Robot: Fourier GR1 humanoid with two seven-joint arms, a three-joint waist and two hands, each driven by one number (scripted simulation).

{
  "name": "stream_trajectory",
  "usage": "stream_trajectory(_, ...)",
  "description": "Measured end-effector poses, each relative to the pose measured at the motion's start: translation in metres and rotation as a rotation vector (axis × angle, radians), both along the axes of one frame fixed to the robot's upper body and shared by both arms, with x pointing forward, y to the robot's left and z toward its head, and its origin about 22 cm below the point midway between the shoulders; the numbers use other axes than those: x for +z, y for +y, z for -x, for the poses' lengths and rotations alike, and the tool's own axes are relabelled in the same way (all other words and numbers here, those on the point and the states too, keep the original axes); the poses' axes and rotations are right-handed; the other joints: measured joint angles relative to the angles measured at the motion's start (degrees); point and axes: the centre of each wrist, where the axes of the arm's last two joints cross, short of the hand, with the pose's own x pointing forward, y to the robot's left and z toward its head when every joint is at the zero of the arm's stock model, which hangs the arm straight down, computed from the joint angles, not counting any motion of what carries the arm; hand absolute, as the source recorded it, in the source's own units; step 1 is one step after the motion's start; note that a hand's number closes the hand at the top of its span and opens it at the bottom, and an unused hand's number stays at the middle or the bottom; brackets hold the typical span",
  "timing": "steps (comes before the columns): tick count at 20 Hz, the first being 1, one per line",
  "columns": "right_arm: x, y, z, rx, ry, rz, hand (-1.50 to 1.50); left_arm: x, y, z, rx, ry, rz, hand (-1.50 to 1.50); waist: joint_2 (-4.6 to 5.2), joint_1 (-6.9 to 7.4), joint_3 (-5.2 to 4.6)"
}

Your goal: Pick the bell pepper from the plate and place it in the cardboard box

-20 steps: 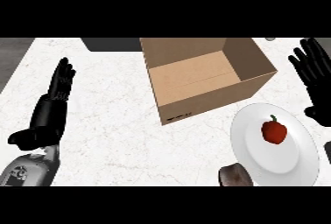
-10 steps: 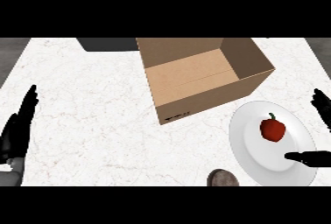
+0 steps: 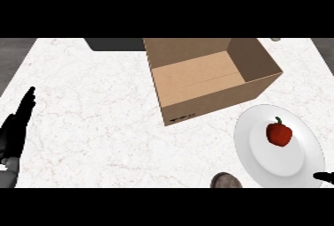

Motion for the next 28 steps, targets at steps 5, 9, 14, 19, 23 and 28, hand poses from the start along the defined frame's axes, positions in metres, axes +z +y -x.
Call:
stream_trajectory(5,0.034,-0.014,-0.017,0.075,0.146,0.216,-1.50,-0.001,0.000,-0.005,-0.001,0.004,-0.014,0.00,-0.05,0.17,-0.13)
stream_trajectory(9,0.048,-0.004,-0.037,0.125,0.272,0.336,-1.50,-0.001,0.002,-0.010,-0.003,0.006,-0.011,0.00,-0.08,0.28,-0.15)
stream_trajectory(14,0.060,0.015,-0.062,0.170,0.420,0.445,-1.50,-0.006,-0.002,-0.005,-0.012,0.009,-0.007,0.00,-0.16,0.48,-0.15)
stream_trajectory(19,0.052,0.042,-0.081,0.191,0.503,0.499,-1.50,-0.008,-0.002,-0.005,-0.007,0.011,-0.017,0.00,-0.21,0.18,-0.12)
stream_trajectory(23,0.042,0.053,-0.096,0.191,0.540,0.532,-1.50,-0.010,-0.001,-0.002,-0.001,0.000,-0.012,0.00,-0.20,0.20,-0.10)
stream_trajectory(28,0.039,0.058,-0.099,0.199,0.549,0.544,-1.50,-0.001,-0.002,-0.001,0.006,0.003,-0.015,0.00,-0.26,-0.07,-0.09)
